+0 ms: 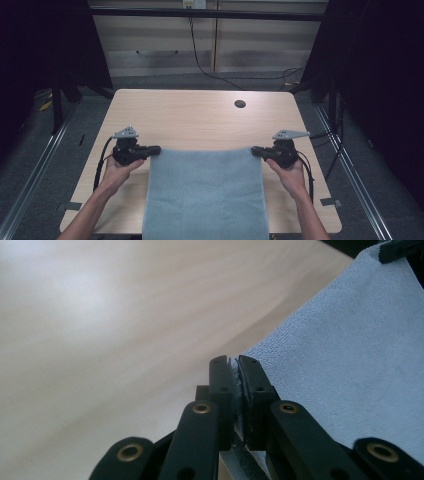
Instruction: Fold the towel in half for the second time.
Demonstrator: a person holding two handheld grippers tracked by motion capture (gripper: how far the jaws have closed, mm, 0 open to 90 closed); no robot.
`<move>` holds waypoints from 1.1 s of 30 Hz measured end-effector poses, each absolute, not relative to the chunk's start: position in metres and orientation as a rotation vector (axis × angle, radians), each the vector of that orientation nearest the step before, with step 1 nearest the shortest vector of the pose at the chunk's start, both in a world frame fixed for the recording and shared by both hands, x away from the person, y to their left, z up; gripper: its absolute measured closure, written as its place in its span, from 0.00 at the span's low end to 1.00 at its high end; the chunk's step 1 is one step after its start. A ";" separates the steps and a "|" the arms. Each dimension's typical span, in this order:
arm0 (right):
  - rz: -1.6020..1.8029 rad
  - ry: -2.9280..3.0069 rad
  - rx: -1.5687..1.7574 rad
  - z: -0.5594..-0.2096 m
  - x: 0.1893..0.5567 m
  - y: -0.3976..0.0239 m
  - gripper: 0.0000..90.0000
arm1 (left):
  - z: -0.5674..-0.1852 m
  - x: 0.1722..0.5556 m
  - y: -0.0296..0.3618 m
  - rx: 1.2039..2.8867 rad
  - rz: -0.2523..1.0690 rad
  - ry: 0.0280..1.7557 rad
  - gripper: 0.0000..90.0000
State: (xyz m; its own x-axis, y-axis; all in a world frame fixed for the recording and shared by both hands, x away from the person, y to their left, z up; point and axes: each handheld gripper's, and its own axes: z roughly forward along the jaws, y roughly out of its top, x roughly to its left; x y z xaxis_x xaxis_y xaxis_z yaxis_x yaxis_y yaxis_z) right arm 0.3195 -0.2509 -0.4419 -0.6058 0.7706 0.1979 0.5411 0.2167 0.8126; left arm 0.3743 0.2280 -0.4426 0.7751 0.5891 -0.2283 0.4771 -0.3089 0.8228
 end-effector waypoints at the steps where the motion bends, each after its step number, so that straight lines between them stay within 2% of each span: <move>1: 1.347 2.227 1.234 -0.435 0.324 -0.251 0.96 | -0.435 0.378 0.228 1.950 0.152 0.805 0.96; 11: 1.414 2.106 1.196 -0.382 0.359 -0.250 0.96 | -0.382 0.414 0.222 1.877 0.246 0.799 0.96; 18: 1.411 2.055 1.193 -0.363 0.371 -0.255 0.96 | -0.362 0.424 0.219 1.835 0.292 0.789 0.96; 33: 1.444 2.120 1.138 -0.392 0.314 -0.260 0.96 | -0.397 0.368 0.233 1.853 0.260 0.688 0.95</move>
State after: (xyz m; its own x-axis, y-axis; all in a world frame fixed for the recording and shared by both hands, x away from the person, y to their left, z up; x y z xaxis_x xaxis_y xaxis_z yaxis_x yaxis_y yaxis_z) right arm 0.3140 -0.2601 -0.3925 -0.6242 0.7653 0.1569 0.4264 0.1654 0.8893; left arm 0.3677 0.2331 -0.3969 0.8082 0.5712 -0.1433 0.3331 -0.2428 0.9111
